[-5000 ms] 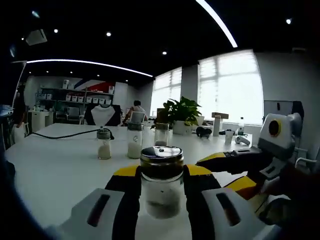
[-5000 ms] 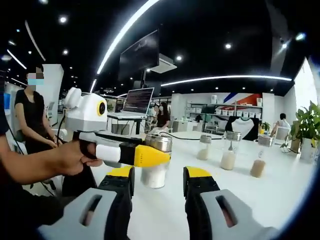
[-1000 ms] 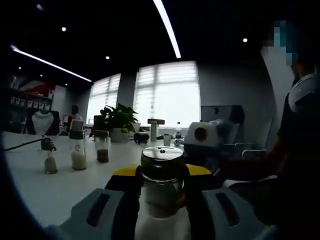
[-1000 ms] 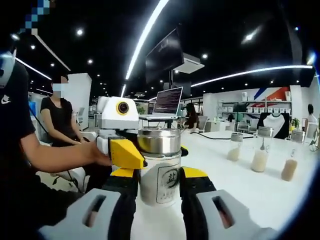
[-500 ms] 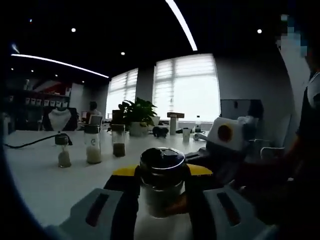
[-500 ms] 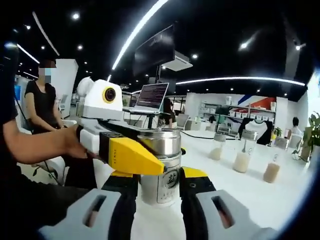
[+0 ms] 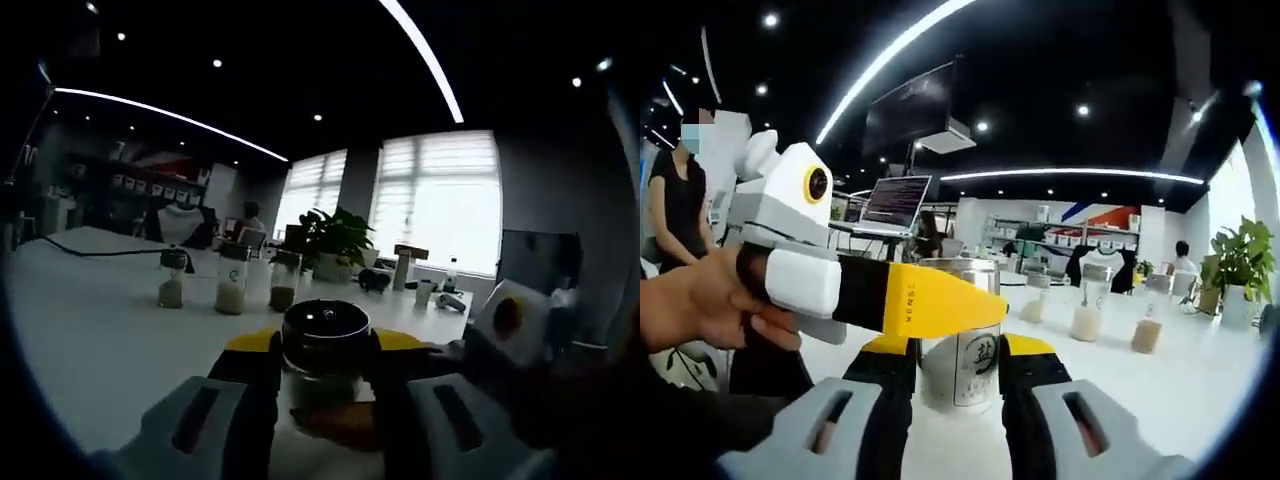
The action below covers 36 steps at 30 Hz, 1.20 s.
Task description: Rotate the seasoning bottle until the label or dispensing opening points toward the visible target arrow and the bottle remains upright within the marked orientation range
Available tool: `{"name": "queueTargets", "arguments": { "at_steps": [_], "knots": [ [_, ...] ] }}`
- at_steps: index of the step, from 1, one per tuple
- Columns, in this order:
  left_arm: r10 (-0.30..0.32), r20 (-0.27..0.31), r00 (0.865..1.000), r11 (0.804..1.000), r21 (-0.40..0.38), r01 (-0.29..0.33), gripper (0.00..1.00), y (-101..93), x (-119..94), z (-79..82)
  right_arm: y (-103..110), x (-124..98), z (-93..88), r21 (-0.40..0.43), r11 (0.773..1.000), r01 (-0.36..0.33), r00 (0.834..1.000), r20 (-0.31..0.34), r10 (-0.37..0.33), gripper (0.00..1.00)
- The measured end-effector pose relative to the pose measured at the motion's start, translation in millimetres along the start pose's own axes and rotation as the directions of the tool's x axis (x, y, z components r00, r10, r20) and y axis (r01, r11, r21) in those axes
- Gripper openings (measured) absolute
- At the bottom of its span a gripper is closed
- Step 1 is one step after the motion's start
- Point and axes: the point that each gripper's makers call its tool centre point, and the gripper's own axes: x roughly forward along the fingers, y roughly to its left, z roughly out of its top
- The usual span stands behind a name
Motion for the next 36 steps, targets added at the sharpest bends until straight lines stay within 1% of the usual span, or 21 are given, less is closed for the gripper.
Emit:
{"name": "queueTargets", "arguments": {
  "at_steps": [1,3,4,5,6,9,10,12,14,16,17,21,23,25,26,28,30,32,33,35,36],
  "knots": [
    [-0.007,-0.002,1.000,1.000,0.011,0.007,0.36,-0.4,-0.2,0.1,-0.1,-0.5,0.0,-0.001,1.000,0.001,1.000,0.003,-0.001,0.30],
    [-0.069,0.015,0.998,0.991,0.113,0.067,0.36,-8.9,-1.8,5.2,0.1,-3.7,5.4,-0.022,1.000,-0.005,0.999,0.054,0.006,0.30],
    [-0.095,0.018,0.995,0.984,0.150,0.091,0.36,-12.3,-2.9,6.8,2.6,-6.8,9.5,0.005,0.999,-0.035,0.996,0.085,0.034,0.30],
    [-0.137,0.016,0.991,0.976,0.175,0.132,0.36,-17.4,-5.1,8.0,4.1,-8.5,10.4,0.026,0.998,-0.057,0.994,0.091,0.055,0.30],
    [-0.185,0.007,0.983,0.971,0.159,0.181,0.36,-22.5,-7.1,8.2,6.2,-11.3,11.7,0.035,0.995,-0.091,0.992,0.095,0.087,0.31],
    [-0.244,-0.016,0.970,0.954,0.173,0.243,0.36,-27.0,-9.1,9.0,8.2,-14.5,13.2,0.005,0.990,-0.139,0.987,0.084,0.138,0.31],
    [-0.271,-0.022,0.962,0.944,0.187,0.270,0.36,-29.5,-9.5,9.7,9.3,-15.7,14.6,0.000,0.987,-0.158,0.984,0.079,0.157,0.31],
    [-0.295,-0.025,0.955,0.938,0.184,0.294,0.36,-30.3,-10.2,12.1,10.7,-17.9,17.3,0.003,0.980,-0.198,0.976,0.088,0.197,0.31],
    [-0.354,-0.048,0.934,0.916,0.182,0.356,0.36,-34.0,-12.8,12.7,16.2,-21.4,15.7,0.051,0.962,-0.269,0.961,0.082,0.264,0.30],
    [-0.396,-0.075,0.915,0.897,0.184,0.403,0.36,-36.7,-16.4,11.4,19.6,-24.0,14.5,0.067,0.949,-0.307,0.950,0.073,0.302,0.30],
    [-0.437,-0.080,0.896,0.879,0.176,0.444,0.36,-40.6,-19.3,12.5,20.2,-25.5,16.4,0.045,0.949,-0.313,0.948,0.077,0.309,0.30],
    [-0.476,-0.063,0.877,0.863,0.157,0.480,0.36,-41.2,-21.5,17.4,26.1,-26.0,17.5,0.017,0.938,-0.347,0.935,0.079,0.345,0.31],
    [-0.502,-0.033,0.864,0.857,0.121,0.502,0.36,-40.9,-22.4,21.4,27.4,-26.5,14.5,0.045,0.928,-0.371,0.928,0.066,0.367,0.30],
    [-0.520,-0.031,0.853,0.848,0.094,0.521,0.36,-39.7,-23.1,20.6,28.4,-27.1,13.6,0.060,0.922,-0.383,0.923,0.070,0.379,0.30],
    [-0.541,-0.038,0.840,0.836,0.082,0.542,0.36,-41.8,-24.6,18.6,30.7,-28.2,12.6,0.067,0.919,-0.388,0.921,0.062,0.384,0.30],
    [-0.556,-0.027,0.831,0.828,0.062,0.557,0.36,-42.3,-25.8,18.2,33.6,-29.9,12.8,0.056,0.925,-0.376,0.926,0.054,0.373,0.30],
    [-0.546,-0.014,0.838,0.837,0.043,0.546,0.36,-40.6,-26.0,19.5,32.8,-29.1,13.9,0.060,0.931,-0.359,0.933,0.052,0.356,0.30],
    [-0.519,0.005,0.855,0.854,0.043,0.519,0.36,-39.5,-24.4,21.7,31.5,-26.2,14.6,0.056,0.947,-0.315,0.949,0.044,0.313,0.30],
    [-0.497,0.026,0.867,0.867,0.048,0.496,0.36,-37.9,-22.1,23.6,27.5,-23.5,15.4,0.031,0.962,-0.270,0.962,0.043,0.268,0.30],
    [-0.468,0.031,0.883,0.883,0.061,0.466,0.37,-35.2,-19.2,22.6,25.4,-20.3,13.3,0.038,0.971,-0.238,0.971,0.030,0.237,0.30],
    [-0.433,0.031,0.901,0.901,0.052,0.431,0.37,-31.7,-17.2,21.3,22.6,-17.8,11.9,0.038,0.976,-0.213,0.977,0.026,0.213,0.30]
  ]
}}
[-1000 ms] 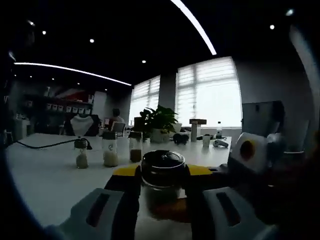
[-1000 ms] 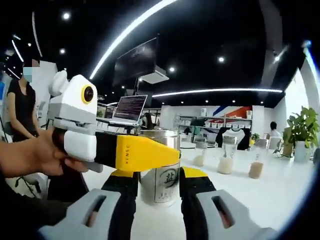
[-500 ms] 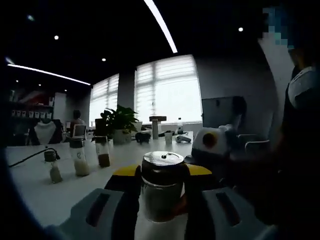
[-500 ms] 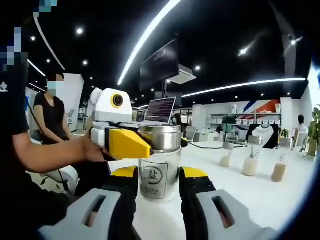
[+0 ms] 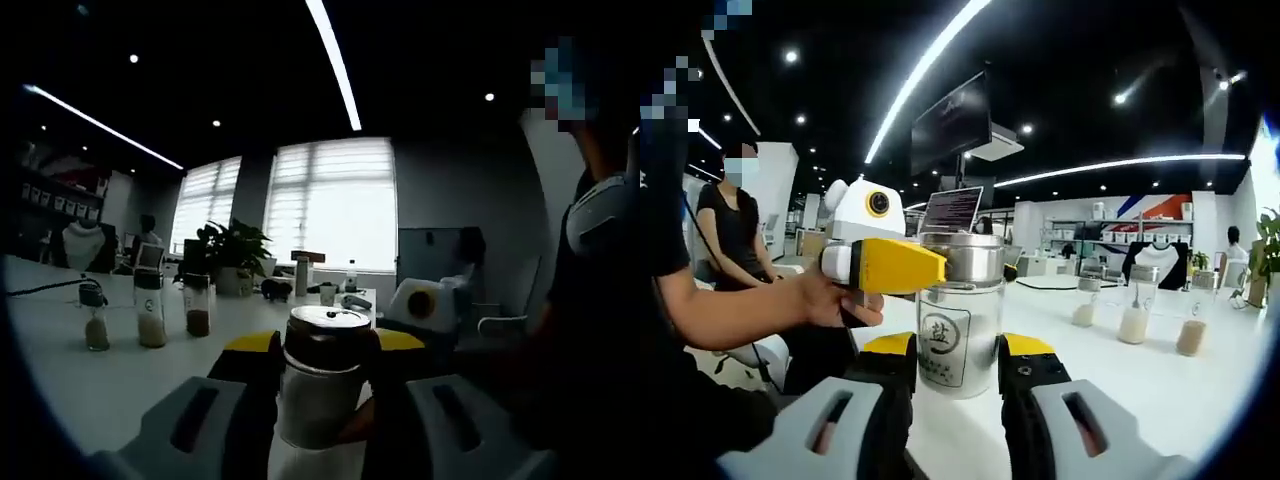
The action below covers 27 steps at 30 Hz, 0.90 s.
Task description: Rotate the seasoning bottle until the label or dispensing opening points toward the visible target arrow and the bottle remains upright within the marked orientation range
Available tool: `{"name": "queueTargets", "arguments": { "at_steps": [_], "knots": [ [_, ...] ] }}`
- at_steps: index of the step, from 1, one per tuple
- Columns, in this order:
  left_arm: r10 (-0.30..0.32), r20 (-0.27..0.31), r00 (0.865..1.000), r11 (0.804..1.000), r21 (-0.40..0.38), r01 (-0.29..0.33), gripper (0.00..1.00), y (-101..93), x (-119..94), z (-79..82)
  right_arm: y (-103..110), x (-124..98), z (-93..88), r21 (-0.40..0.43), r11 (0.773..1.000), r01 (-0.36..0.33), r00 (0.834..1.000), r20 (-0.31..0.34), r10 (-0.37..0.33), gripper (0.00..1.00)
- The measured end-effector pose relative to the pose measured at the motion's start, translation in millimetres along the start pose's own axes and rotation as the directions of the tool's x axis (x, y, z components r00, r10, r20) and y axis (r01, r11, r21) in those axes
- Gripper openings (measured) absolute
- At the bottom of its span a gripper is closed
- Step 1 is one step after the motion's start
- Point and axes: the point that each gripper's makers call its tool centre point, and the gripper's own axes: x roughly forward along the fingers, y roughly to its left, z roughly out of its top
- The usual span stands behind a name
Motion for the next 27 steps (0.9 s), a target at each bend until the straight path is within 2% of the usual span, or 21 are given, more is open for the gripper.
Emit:
{"name": "queueTargets", "arguments": {
  "at_steps": [2,4,5,8,13,18,22,25,27],
  "knots": [
    [0.038,-0.009,0.999,0.999,0.010,-0.038,0.36,4.7,-0.7,-1.8,-2.8,1.5,-2.0,-0.016,1.000,0.027,1.000,-0.007,-0.027,0.30],
    [0.109,-0.021,0.994,0.994,0.024,-0.108,0.36,11.1,-1.4,-3.4,-10.0,3.7,-4.8,-0.025,0.996,0.086,0.996,-0.018,-0.086,0.30],
    [0.139,-0.022,0.990,0.990,0.037,-0.138,0.36,12.9,-1.2,-3.7,-10.8,4.8,-5.2,-0.022,0.995,0.094,0.995,-0.021,-0.094,0.30],
    [0.181,-0.016,0.983,0.982,0.051,-0.180,0.36,15.1,-0.6,-4.0,-15.2,8.2,-5.2,-0.023,0.990,0.139,0.990,-0.024,-0.139,0.30],
    [0.262,0.015,0.965,0.965,-0.002,-0.262,0.35,26.8,-3.0,-0.1,-23.5,12.5,-3.0,-0.038,0.972,0.233,0.972,-0.031,-0.234,0.30],
    [0.297,0.011,0.955,0.955,-0.003,-0.297,0.35,32.6,-5.0,-1.4,-26.0,18.6,-5.4,-0.071,0.967,0.247,0.967,-0.055,-0.251,0.30],
    [0.323,0.025,0.946,0.946,-0.019,-0.323,0.36,35.5,-7.1,1.8,-26.4,20.9,-2.6,-0.078,0.965,0.251,0.966,-0.047,-0.255,0.30],
    [0.369,0.034,0.929,0.929,-0.048,-0.367,0.36,38.1,-8.8,4.2,-26.5,22.6,-2.0,-0.091,0.962,0.257,0.964,-0.050,-0.262,0.30],
    [0.377,0.038,0.925,0.926,-0.041,-0.376,0.36,37.5,-8.9,4.7,-26.6,23.1,-0.9,-0.065,0.966,0.251,0.966,-0.040,-0.254,0.30]
  ]
}}
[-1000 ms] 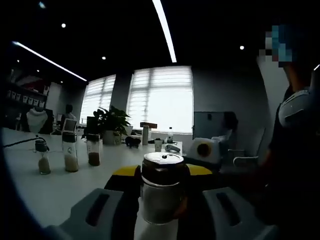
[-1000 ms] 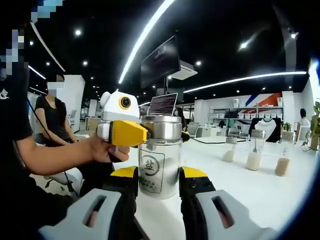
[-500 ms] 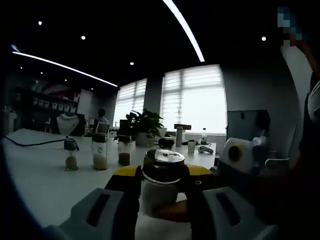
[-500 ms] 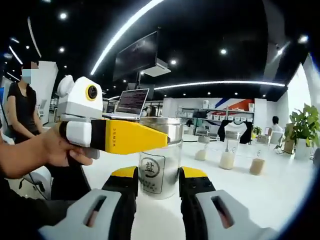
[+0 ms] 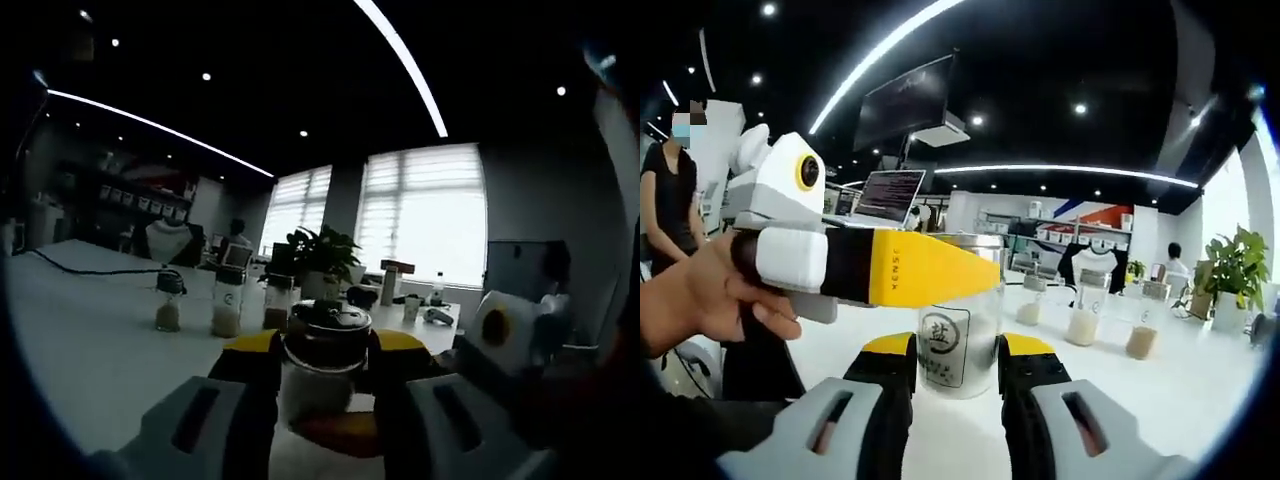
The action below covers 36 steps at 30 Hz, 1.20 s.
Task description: Rotate the seasoning bottle until the label or dispensing opening points toward the visible target arrow and the bottle remains upright within the marked orientation range
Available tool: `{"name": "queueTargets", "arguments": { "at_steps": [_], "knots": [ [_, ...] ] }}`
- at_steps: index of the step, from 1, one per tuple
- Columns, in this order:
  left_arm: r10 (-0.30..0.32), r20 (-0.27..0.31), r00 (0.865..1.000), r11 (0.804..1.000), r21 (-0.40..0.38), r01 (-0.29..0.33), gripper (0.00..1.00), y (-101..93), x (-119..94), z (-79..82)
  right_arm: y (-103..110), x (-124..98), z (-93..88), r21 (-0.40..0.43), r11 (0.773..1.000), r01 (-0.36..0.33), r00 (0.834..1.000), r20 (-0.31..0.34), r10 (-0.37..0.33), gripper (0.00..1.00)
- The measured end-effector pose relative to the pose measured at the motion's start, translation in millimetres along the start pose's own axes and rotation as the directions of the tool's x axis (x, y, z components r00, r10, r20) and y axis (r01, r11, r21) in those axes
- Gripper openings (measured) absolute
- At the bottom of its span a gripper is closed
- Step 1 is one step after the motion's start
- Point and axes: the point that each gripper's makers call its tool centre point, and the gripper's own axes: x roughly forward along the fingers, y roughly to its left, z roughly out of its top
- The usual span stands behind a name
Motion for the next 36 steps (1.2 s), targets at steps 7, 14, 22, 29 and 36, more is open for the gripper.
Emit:
{"name": "queueTargets", "arguments": {
  "at_steps": [7,14,22,29,36],
  "knots": [
    [0.022,-0.003,1.000,1.000,-0.005,-0.022,0.36,2.9,-1.5,-4.1,1.5,1.6,-4.7,-0.006,1.000,0.012,1.000,-0.011,-0.012,0.30],
    [0.104,-0.014,0.994,0.994,-0.019,-0.104,0.36,10.8,-1.3,-2.1,1.3,8.2,-6.1,0.013,0.997,0.073,0.997,0.001,-0.073,0.30],
    [0.172,-0.043,0.984,0.984,-0.049,-0.174,0.35,20.0,-1.1,-5.8,0.8,13.3,-13.0,0.001,0.993,0.117,0.993,-0.011,-0.117,0.30],
    [0.138,-0.048,0.989,0.990,-0.029,-0.140,0.34,25.4,0.6,-2.0,0.3,11.8,-9.8,0.037,0.998,0.047,0.998,0.038,-0.049,0.30],
    [0.096,-0.096,0.991,0.995,0.036,-0.093,0.34,43.7,7.3,-10.2,-7.7,-3.6,-9.8,0.084,0.996,-0.008,0.999,0.035,0.005,0.31]
  ]
}}
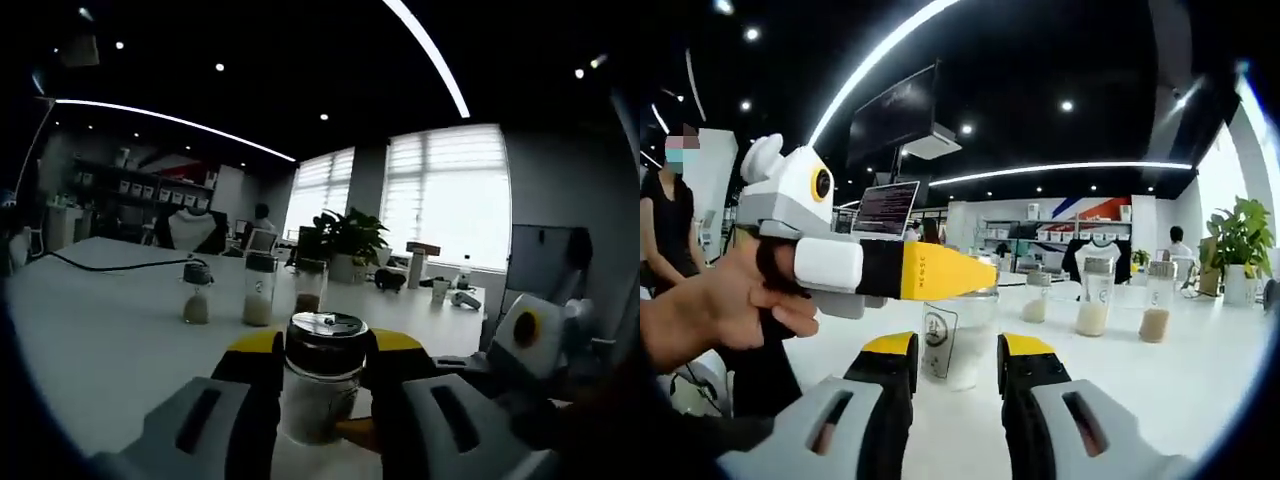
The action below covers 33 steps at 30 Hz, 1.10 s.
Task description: Rotate the seasoning bottle until the label or dispensing opening points toward the visible target arrow and the bottle remains upright within the marked orientation range
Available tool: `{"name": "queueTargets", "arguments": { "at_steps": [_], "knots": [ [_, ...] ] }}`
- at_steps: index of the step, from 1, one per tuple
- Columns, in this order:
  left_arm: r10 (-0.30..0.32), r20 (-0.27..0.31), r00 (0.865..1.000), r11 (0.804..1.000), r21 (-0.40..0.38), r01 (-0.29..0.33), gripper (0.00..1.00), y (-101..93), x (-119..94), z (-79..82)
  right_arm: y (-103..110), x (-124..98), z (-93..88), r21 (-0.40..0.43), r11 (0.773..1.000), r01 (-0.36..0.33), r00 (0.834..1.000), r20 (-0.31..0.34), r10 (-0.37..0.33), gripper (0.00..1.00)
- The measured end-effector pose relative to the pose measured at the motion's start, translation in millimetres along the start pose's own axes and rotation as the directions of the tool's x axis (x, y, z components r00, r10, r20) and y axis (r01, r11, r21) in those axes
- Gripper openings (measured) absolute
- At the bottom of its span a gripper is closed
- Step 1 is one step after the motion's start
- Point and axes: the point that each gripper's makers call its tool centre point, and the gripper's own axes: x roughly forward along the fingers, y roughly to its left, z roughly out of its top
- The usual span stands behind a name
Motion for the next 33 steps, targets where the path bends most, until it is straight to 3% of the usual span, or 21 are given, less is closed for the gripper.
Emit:
{"name": "queueTargets", "arguments": {
  "at_steps": [8,15,25,33],
  "knots": [
    [0.034,-0.029,0.999,0.999,0.030,-0.033,0.34,38.7,7.4,-2.8,-9.9,-22.4,-4.7,0.063,0.998,-0.030,0.999,-0.022,0.031,0.45],
    [0.049,-0.026,0.998,0.999,0.019,-0.048,0.34,63.8,7.2,-9.3,-5.2,-41.8,-15.3,0.069,0.996,-0.047,0.998,-0.037,0.050,0.49],
    [0.053,-0.038,0.998,0.998,0.044,-0.051,0.34,77.8,1.8,-10.4,-9.9,-51.4,-23.7,0.068,0.997,-0.040,0.998,-0.043,0.042,0.48],
    [0.035,-0.046,0.998,0.999,0.040,-0.033,0.34,76.0,-4.7,-11.5,-17.6,-55.1,-31.5,0.092,0.995,-0.028,0.998,-0.050,0.033,0.46]
  ]
}}
